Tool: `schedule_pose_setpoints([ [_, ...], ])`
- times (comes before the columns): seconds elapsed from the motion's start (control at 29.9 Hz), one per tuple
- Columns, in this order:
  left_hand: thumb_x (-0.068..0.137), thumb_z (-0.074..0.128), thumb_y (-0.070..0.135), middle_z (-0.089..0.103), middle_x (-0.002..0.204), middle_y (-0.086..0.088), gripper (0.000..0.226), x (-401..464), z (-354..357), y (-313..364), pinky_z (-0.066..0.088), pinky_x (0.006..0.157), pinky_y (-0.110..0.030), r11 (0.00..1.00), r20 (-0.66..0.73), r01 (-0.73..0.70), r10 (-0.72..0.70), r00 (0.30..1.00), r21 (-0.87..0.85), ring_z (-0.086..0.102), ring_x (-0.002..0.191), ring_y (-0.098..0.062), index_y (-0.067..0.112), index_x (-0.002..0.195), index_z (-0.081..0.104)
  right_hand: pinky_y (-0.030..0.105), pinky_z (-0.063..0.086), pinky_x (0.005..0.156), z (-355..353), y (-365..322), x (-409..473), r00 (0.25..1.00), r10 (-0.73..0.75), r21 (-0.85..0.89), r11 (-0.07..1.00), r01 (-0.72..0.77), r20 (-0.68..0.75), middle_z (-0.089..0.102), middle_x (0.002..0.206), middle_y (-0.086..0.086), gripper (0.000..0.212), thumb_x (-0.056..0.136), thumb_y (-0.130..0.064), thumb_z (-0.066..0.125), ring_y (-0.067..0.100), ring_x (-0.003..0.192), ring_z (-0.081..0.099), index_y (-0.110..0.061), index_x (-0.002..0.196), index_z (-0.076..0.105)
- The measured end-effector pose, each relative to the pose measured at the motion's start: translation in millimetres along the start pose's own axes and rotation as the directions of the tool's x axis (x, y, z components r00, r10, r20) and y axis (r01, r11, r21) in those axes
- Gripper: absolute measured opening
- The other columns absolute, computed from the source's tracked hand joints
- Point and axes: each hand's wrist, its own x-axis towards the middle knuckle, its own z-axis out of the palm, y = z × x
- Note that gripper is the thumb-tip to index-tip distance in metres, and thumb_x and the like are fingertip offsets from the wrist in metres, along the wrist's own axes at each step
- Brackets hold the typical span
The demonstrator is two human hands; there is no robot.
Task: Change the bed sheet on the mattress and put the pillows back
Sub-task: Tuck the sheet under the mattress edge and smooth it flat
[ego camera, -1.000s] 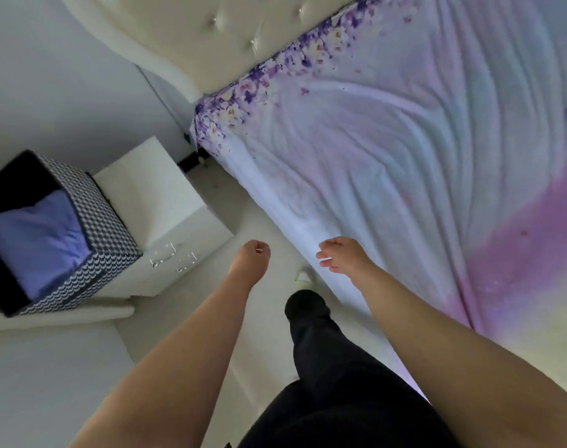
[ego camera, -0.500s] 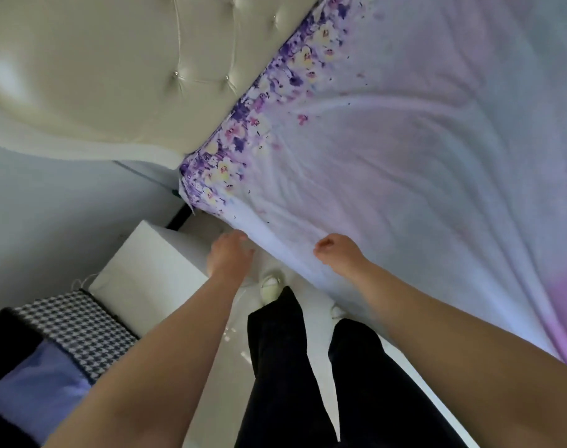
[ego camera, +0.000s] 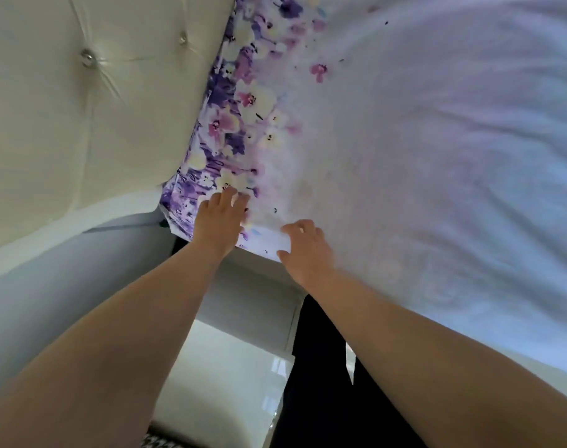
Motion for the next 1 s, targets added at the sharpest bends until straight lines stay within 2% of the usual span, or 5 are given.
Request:
schedule_pose_setpoints([
  [0.27,0.074,0.073,0.007,0.064,0.094,-0.018,0.035,49,40,-22,0.048,0.079,-0.041,0.958,-0.052,-0.234,0.246,0.968,0.163,0.059,0.095,-0.036,0.0,0.107,0.063,0.032,0.046,0.079,36,-4,70,0.997,0.008,-0.503,0.863,-0.049,-0.082,0.061,0.106,0.012,0.036,0.076,-0.018,0.068,0.028,0.097,0.058,-0.007,0.109,0.059],
  [0.4,0.087,0.059,0.008,0.06,0.102,-0.019,0.019,46,36,-30,0.041,0.082,-0.042,0.959,-0.029,-0.274,0.276,0.961,0.068,0.052,0.102,-0.035,0.001,0.105,0.059,0.033,0.041,0.091,37,-4,70,0.999,0.023,-0.322,0.946,-0.032,-0.033,0.054,0.122,0.011,0.028,0.096,-0.019,0.05,0.027,0.114,0.051,-0.006,0.121,0.047],
  [0.6,0.053,0.077,-0.01,0.058,0.093,-0.014,0.032,29,28,-56,0.048,0.064,-0.041,0.871,-0.204,-0.479,0.491,0.847,0.111,0.055,0.085,-0.035,0.003,0.081,0.067,0.035,0.042,0.082,20,-24,55,0.983,0.171,-0.054,0.984,-0.168,0.064,0.058,0.114,0.013,0.024,0.097,-0.024,0.05,0.031,0.107,0.056,-0.006,0.113,0.053],
  [0.84,0.058,0.06,-0.009,0.066,0.094,-0.014,0.023,18,8,-90,0.054,0.064,-0.044,0.774,-0.318,-0.614,0.627,0.711,0.154,0.061,0.082,-0.036,0.003,0.075,0.068,0.031,0.039,0.07,10,-50,50,0.985,0.109,0.175,0.976,-0.132,0.131,0.056,0.084,0.007,0.023,0.091,-0.024,0.057,0.026,0.084,0.054,-0.013,0.073,0.047],
  [1.0,0.064,0.043,-0.007,0.06,0.076,-0.011,0.029,16,21,-131,0.049,0.061,-0.044,0.822,-0.34,-0.546,0.566,0.751,0.163,0.06,0.071,-0.033,0.008,0.081,0.062,0.019,0.034,0.053,18,-77,50,0.979,0.034,0.45,0.884,-0.122,0.2,0.048,0.065,0.002,0.037,0.088,-0.018,0.061,0.017,0.067,0.046,-0.018,0.056,0.041],
])
